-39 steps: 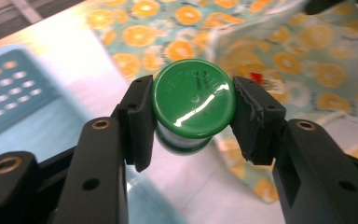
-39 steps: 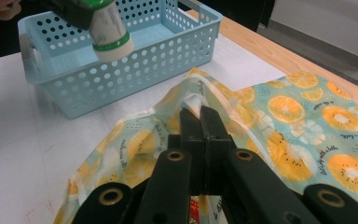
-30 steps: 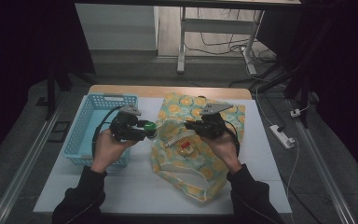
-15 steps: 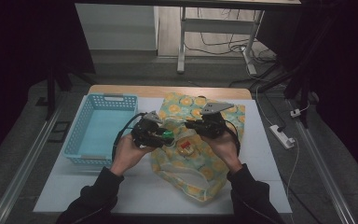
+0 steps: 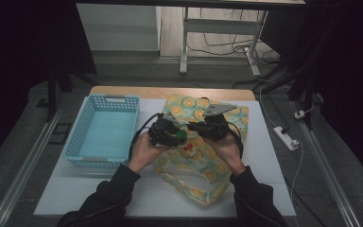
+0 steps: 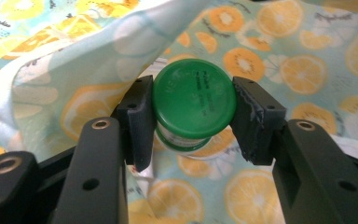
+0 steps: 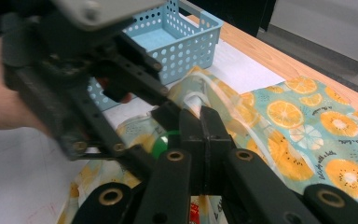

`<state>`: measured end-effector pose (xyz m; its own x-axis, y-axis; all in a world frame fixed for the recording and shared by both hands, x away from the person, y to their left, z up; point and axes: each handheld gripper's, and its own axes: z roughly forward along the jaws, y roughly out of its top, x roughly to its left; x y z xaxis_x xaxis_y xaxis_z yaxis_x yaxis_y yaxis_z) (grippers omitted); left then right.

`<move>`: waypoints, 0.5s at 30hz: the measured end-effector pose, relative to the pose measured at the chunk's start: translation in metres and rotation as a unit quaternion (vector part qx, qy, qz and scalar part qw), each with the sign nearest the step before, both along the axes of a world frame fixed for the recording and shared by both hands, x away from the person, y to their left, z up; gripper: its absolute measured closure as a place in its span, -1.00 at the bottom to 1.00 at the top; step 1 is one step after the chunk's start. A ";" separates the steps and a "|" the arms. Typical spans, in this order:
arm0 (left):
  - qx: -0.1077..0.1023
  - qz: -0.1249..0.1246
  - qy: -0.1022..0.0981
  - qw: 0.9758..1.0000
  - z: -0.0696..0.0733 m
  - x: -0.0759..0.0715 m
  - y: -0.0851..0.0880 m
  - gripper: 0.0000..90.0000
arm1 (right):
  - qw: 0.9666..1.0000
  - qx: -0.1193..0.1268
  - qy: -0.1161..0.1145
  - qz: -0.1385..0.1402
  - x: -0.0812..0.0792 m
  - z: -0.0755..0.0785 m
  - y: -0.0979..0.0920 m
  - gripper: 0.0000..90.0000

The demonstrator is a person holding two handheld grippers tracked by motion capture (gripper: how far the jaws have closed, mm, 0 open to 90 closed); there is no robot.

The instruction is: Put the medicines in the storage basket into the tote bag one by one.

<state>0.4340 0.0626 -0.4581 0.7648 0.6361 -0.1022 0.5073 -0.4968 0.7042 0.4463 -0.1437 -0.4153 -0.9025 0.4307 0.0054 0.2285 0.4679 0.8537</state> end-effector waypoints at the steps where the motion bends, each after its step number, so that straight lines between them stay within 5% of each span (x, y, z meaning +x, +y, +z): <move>1: 0.000 0.004 0.000 1.000 -0.001 0.002 0.000 0.15 | 1.000 0.000 0.000 0.000 0.000 0.000 0.000 1.00; 15: -0.002 0.045 -0.012 0.999 -0.015 0.030 0.000 0.15 | 1.000 -0.005 0.003 -0.002 0.001 -0.004 0.002 1.00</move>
<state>0.4638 0.0626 -0.4736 0.7069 0.7020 -0.0867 0.5328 -0.4478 0.7181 0.4471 -0.1415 -0.4191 -0.9009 0.4339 0.0064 0.2350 0.4755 0.8478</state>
